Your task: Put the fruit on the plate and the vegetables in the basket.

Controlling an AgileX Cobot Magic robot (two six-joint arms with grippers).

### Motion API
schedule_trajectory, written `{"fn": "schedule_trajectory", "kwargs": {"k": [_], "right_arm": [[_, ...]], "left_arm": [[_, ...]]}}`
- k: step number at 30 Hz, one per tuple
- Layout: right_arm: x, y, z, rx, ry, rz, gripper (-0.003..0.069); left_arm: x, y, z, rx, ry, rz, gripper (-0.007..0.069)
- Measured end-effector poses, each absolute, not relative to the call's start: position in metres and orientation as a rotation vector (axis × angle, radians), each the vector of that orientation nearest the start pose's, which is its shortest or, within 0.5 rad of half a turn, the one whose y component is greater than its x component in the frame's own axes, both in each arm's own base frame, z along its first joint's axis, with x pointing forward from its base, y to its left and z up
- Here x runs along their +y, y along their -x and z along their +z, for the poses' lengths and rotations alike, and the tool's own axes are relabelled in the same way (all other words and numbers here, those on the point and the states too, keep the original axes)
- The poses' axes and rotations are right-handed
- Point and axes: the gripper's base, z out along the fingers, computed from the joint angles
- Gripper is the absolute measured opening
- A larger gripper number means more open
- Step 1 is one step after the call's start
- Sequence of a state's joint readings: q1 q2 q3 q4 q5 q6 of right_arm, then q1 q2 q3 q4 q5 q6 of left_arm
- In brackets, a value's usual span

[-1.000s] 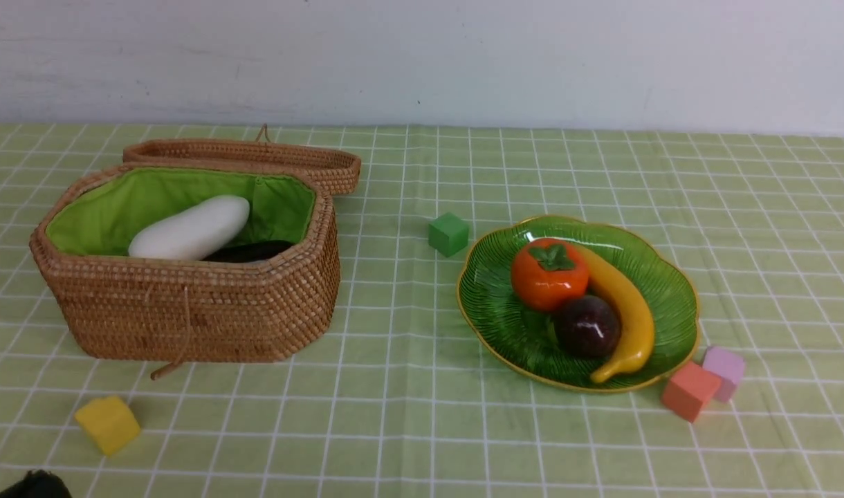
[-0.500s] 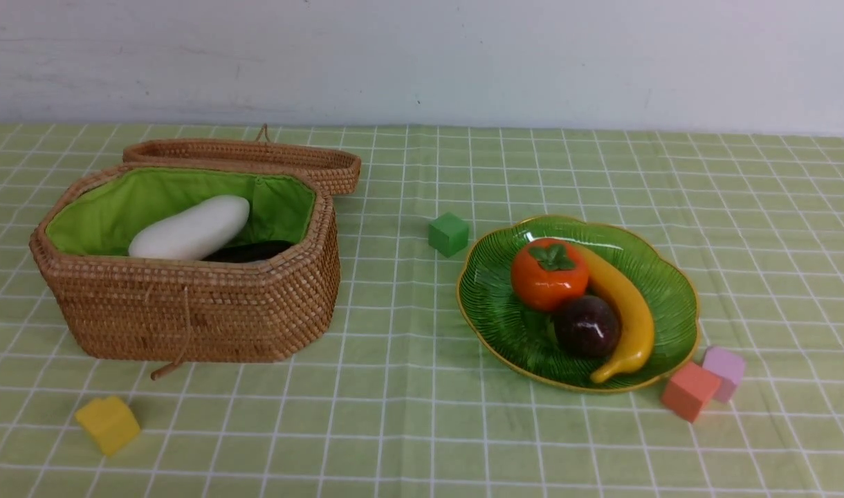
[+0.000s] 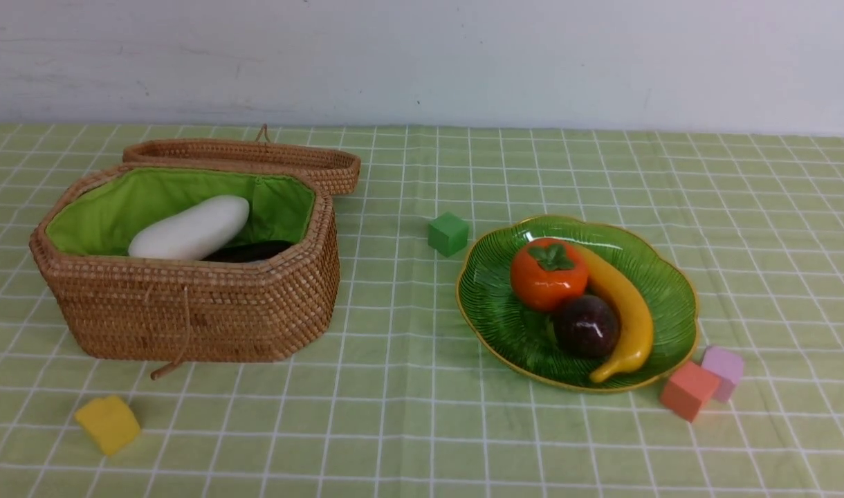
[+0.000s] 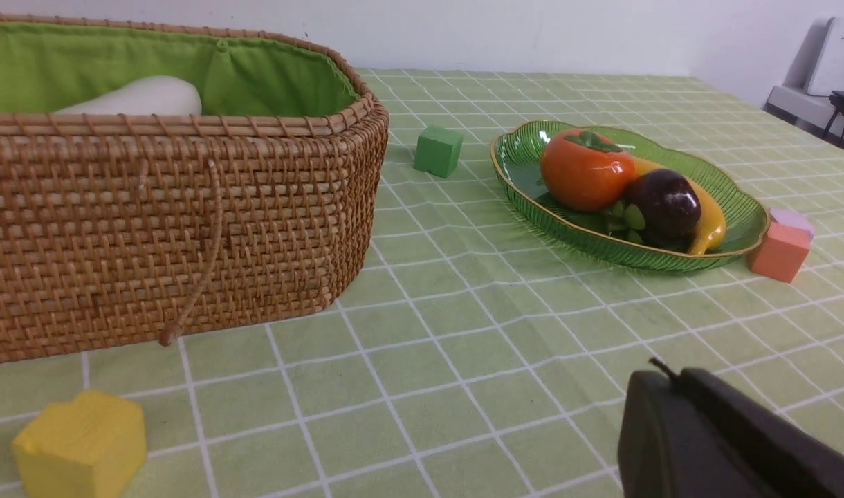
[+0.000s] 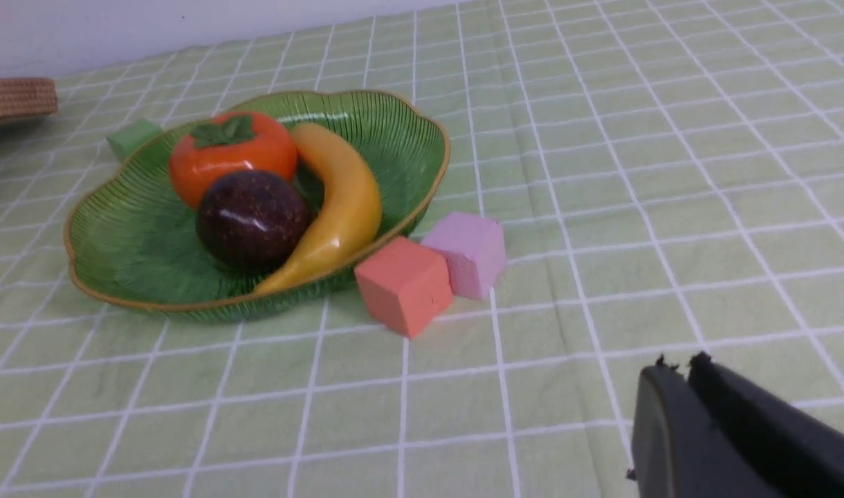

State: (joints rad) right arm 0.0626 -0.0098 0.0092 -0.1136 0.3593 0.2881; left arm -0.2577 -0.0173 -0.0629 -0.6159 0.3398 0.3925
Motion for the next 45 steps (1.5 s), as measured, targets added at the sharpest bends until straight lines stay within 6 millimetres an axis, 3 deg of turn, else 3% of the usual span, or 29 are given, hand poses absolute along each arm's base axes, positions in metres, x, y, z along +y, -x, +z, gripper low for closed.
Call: {"fn": "schedule_trajectory", "kwargs": {"k": [6,24,45], "right_arm": [[-0.0006,-0.0527,0.1732,1.860,-0.146,0.131,-0.0018],[0.0003,-0.0526,0.1729,1.867,-0.037,0.026,-0.0013],[0.0003,-0.0526,0.1729,1.866,-0.039,0.005,0.0001]], "left_arm": [[-0.0296,-0.0431,0.2099,1.696,-0.200,-0.503,-0.0011],[-0.0296,-0.0431,0.2099,1.696,-0.200,-0.503,0.0000],[-0.0296,-0.0431,0.2099,1.696,-0.200,-0.503,0.0024]]}}
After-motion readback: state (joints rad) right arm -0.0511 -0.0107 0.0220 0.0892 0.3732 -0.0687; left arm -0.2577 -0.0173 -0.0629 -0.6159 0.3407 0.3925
